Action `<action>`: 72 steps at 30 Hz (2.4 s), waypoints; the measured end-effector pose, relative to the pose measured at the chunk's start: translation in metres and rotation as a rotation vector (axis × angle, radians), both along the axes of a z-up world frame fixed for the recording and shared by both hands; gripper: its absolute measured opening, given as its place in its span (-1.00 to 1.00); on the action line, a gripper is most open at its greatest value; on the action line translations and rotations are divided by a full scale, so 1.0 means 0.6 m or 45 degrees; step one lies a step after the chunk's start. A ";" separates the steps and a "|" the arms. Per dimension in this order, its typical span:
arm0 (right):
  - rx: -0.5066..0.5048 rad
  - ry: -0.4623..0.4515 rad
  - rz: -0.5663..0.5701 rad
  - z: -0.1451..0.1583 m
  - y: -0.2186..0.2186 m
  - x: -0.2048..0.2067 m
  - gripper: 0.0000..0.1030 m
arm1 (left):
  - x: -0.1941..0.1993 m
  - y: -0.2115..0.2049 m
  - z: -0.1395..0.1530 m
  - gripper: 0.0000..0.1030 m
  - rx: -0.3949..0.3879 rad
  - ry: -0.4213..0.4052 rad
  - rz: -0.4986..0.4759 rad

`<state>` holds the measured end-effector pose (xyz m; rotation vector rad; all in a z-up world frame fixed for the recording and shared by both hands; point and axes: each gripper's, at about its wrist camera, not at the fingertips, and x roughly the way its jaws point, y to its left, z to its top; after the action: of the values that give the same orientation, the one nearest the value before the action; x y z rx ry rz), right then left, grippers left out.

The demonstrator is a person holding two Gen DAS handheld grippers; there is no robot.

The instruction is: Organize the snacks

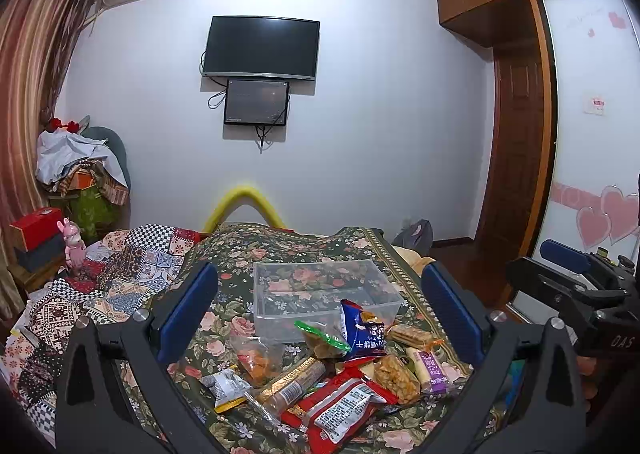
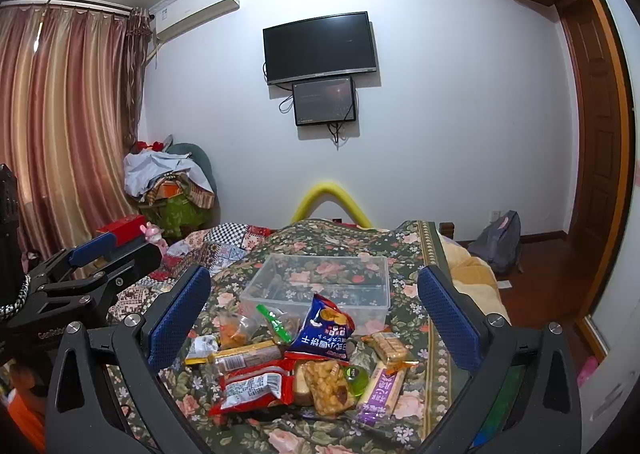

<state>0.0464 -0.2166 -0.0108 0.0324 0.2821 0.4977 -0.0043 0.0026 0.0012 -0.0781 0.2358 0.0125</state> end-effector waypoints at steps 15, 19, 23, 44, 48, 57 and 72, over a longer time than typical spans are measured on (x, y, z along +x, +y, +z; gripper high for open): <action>0.003 0.001 0.003 0.001 0.000 -0.002 1.00 | -0.002 -0.004 0.000 1.00 0.004 -0.013 0.007; 0.003 -0.002 0.003 0.002 0.000 -0.005 1.00 | -0.003 -0.003 0.000 1.00 0.003 -0.013 0.006; 0.004 0.000 0.003 0.002 0.000 -0.004 1.00 | -0.002 -0.004 0.000 1.00 0.003 -0.012 0.005; 0.010 -0.004 0.001 0.004 -0.002 -0.004 1.00 | -0.005 -0.010 0.000 1.00 0.004 -0.019 -0.004; 0.012 -0.003 0.001 0.004 -0.003 -0.003 1.00 | -0.006 -0.011 0.000 1.00 0.001 -0.023 -0.004; 0.014 0.007 -0.003 0.004 -0.004 -0.002 1.00 | -0.005 -0.010 -0.003 1.00 -0.002 -0.021 -0.003; -0.053 0.164 -0.038 -0.060 -0.011 0.056 1.00 | 0.054 0.041 -0.074 1.00 0.038 0.163 0.041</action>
<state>0.0798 -0.2234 -0.0467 0.0282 0.4173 0.4610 0.0283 0.0271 -0.0429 -0.0516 0.3618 0.0531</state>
